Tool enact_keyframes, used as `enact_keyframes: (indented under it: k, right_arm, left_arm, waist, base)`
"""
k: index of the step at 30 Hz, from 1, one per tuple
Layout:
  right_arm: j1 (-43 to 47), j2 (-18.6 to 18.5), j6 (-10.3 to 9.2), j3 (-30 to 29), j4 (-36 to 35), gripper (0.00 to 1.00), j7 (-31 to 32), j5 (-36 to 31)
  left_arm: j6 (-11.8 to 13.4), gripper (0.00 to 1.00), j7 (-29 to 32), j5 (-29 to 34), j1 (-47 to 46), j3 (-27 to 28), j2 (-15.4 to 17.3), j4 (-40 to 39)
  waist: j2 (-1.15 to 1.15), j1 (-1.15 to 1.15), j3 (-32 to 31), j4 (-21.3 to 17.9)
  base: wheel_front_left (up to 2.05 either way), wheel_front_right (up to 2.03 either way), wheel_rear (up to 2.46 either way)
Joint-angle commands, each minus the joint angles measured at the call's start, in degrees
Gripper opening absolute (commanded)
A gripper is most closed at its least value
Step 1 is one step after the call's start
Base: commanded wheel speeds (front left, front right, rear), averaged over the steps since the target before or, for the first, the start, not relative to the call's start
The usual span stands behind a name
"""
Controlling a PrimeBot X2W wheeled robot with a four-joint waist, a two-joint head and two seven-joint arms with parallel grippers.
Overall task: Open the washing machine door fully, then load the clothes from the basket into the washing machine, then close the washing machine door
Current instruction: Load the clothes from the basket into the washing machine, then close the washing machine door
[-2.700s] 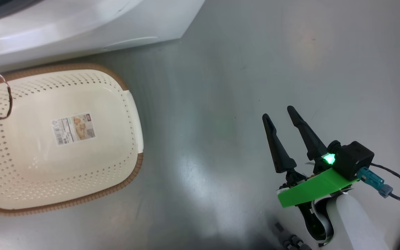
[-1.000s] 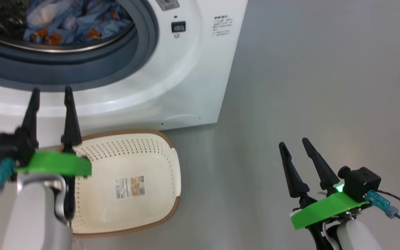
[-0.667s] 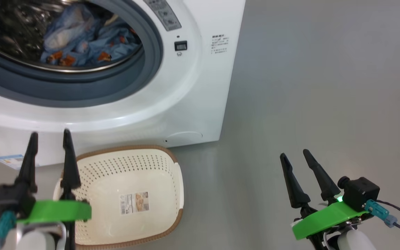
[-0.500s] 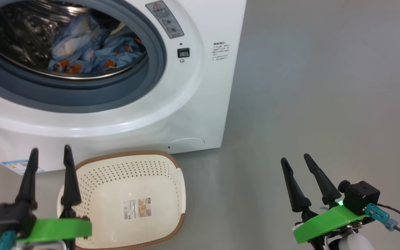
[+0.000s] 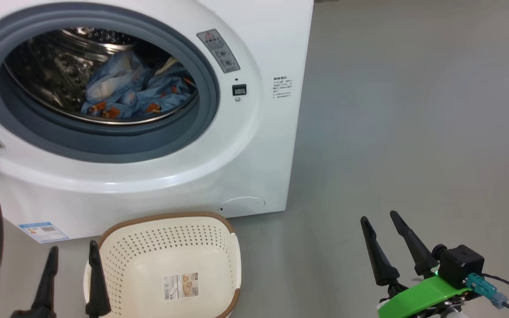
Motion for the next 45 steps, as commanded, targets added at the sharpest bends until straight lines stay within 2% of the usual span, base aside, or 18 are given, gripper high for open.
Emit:
enact_keyframes:
  k: [1, 12, 45]
  right_arm:
    - [0.17, -0.4, 0.09, 1.08, -1.77, 1.0, 0.04, -0.53]
    - [0.93, -0.64, 0.09, 0.96, -3.56, 1.0, 1.02, -1.4]
    - [1.98, -0.31, 0.09, 0.66, -4.48, 1.0, 1.56, -1.9]
  left_arm:
    - [0.73, 1.0, -0.46, -0.54, -0.56, 1.49, 0.42, -1.8]
    - [2.39, 1.0, -0.46, -0.53, 1.86, 0.33, 0.41, -1.71]
    - [2.95, 1.0, -0.46, -0.12, 2.7, 0.54, 0.4, -1.38]
  waist:
    - [0.0, 0.0, -0.33, 0.2]
    - [0.0, 0.0, -1.06, 0.62]
    - [0.0, 0.0, -2.37, 0.69]
  base:
    - [0.0, 0.0, 0.0]
    - [0.0, 0.0, 0.0]
    - [0.0, 0.0, 0.0]
